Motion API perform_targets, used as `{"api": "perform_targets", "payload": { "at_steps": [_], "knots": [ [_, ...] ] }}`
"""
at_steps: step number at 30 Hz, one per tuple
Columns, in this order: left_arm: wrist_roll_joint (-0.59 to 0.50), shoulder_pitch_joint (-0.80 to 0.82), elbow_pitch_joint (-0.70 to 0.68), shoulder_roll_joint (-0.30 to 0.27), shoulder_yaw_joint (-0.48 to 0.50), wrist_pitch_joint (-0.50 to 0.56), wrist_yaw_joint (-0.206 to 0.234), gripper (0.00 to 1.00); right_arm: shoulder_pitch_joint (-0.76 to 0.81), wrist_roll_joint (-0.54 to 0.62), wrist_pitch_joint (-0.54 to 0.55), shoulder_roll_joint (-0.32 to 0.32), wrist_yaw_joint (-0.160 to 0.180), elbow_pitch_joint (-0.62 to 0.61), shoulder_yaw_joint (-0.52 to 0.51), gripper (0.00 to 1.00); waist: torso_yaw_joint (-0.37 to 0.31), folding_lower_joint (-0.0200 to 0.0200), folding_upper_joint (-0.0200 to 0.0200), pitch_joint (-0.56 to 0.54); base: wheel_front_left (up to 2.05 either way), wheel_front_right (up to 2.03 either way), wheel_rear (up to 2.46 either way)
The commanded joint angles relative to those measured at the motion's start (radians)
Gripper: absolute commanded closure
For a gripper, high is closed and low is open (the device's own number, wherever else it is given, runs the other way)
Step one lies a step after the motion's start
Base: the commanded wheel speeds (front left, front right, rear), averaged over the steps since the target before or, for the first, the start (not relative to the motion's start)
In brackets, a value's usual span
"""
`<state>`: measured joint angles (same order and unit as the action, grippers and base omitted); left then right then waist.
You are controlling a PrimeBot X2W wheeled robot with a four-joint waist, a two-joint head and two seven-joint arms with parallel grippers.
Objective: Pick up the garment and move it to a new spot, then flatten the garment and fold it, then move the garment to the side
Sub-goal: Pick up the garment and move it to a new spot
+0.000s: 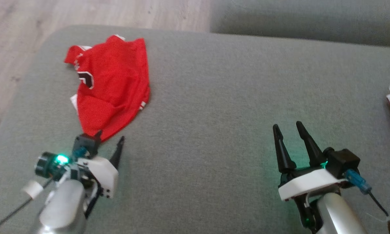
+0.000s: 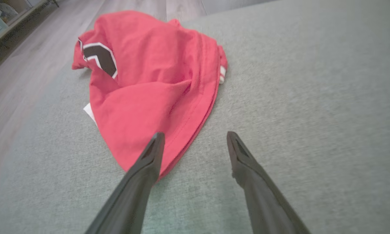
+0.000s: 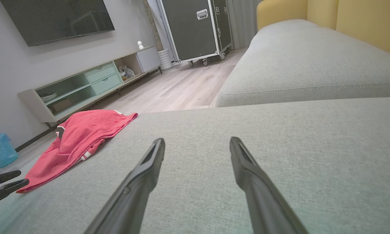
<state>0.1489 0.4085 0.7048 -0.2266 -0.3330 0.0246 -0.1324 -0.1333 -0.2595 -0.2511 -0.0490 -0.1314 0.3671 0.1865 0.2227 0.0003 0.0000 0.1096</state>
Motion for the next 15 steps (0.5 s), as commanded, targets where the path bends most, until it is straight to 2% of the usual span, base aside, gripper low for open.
{"api": "perform_targets", "payload": {
  "at_steps": [1, 7, 13, 14, 15],
  "knots": [
    [0.016, 0.075, 0.008, -0.062, 0.018, 0.020, 0.002, 0.00, -0.046, 0.011, -0.011, -0.001, 0.001, -0.039, 0.021, 0.00, -0.041, -0.0003, 0.0000, 0.048, 0.00, 0.00, 0.00],
    [0.039, 0.174, 0.120, -0.112, -0.008, 0.062, 0.002, 0.00, -0.070, 0.019, -0.011, -0.001, 0.001, -0.052, 0.011, 0.00, -0.075, -0.0003, 0.0000, 0.089, 0.00, 0.00, 0.00],
    [0.074, 0.219, 0.227, -0.099, -0.028, 0.135, 0.002, 0.00, -0.074, 0.025, -0.011, -0.001, 0.001, -0.056, 0.002, 0.00, -0.093, -0.0003, 0.0000, 0.099, 0.00, 0.00, 0.00],
    [0.087, 0.222, 0.236, -0.094, -0.035, 0.145, 0.002, 0.04, -0.075, 0.024, -0.011, -0.001, 0.001, -0.057, 0.000, 0.00, -0.095, -0.0003, 0.0000, 0.099, 0.00, 0.00, 0.00],
    [0.100, 0.225, 0.241, -0.090, -0.043, 0.152, 0.002, 0.59, -0.077, 0.024, -0.011, -0.001, 0.001, -0.057, -0.001, 0.00, -0.097, -0.0003, 0.0000, 0.099, 0.00, 0.00, 0.00]
  ]
}}
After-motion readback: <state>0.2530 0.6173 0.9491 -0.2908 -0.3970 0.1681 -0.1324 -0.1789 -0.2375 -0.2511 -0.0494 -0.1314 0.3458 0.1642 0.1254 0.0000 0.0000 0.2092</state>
